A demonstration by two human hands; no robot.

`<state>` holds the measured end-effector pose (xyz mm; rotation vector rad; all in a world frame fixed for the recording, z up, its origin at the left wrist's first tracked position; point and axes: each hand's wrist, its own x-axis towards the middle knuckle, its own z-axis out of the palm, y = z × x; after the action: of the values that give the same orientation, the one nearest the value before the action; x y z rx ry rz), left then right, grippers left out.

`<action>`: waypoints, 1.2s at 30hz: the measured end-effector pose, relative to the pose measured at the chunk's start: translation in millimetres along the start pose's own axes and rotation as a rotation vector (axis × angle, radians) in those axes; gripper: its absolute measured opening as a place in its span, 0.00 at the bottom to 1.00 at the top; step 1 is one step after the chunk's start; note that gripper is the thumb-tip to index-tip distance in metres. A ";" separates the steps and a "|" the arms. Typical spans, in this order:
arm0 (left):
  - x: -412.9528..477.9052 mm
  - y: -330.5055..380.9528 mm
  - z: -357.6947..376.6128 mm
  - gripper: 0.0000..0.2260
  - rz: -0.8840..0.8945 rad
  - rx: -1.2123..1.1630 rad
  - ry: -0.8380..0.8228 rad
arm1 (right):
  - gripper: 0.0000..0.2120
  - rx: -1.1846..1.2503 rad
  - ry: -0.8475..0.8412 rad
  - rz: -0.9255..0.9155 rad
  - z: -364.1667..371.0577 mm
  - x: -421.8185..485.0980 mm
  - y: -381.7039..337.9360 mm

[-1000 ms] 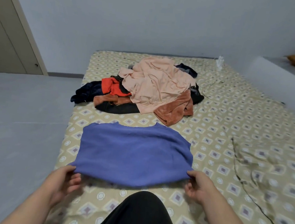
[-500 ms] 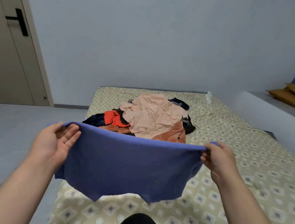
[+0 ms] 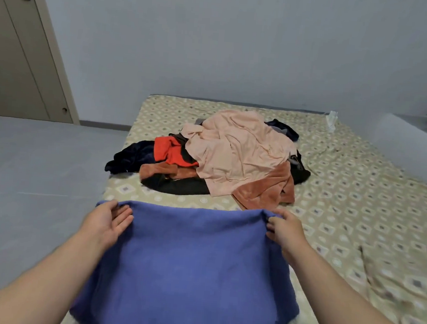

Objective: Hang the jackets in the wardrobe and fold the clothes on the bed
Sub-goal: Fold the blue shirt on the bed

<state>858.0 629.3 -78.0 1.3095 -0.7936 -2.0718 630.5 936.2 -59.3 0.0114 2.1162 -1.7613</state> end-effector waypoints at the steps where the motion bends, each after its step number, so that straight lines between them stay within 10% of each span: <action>1: 15.9 -5.2 0.3 0.15 -0.019 0.024 0.012 | 0.11 -0.036 -0.007 0.015 5.3 11.4 8.4; 6: 72.6 -15.7 2.9 0.07 -0.007 0.202 0.061 | 0.14 -0.119 -0.008 0.036 22.7 58.6 31.6; 11: 63.6 -39.5 -30.5 0.04 0.461 0.866 -0.018 | 0.29 -0.283 0.062 -0.028 12.3 51.0 63.1; 14: 31.3 -82.7 -66.2 0.21 0.766 1.327 -0.185 | 0.11 -0.619 0.011 -0.234 -2.8 3.0 104.5; 19: -5.2 -139.8 -101.7 0.43 0.780 1.850 -0.340 | 0.09 -0.732 0.125 -0.150 -20.5 -43.9 138.9; 28: -2.9 -134.1 -94.5 0.40 0.624 2.114 -0.314 | 0.04 -0.643 0.126 -0.086 -26.6 -38.8 127.9; 32: -11.4 -132.9 -78.2 0.41 0.590 2.171 -0.294 | 0.25 -1.005 0.225 -0.048 -39.6 -39.1 131.1; 36: -24.8 -145.5 -28.6 0.30 0.846 1.922 -0.427 | 0.26 -0.717 0.072 0.194 -49.3 -38.3 124.8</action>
<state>872.7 739.2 -179.5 0.6933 -3.1095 -0.4029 682.9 1018.5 -159.1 0.0821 2.5764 -0.8373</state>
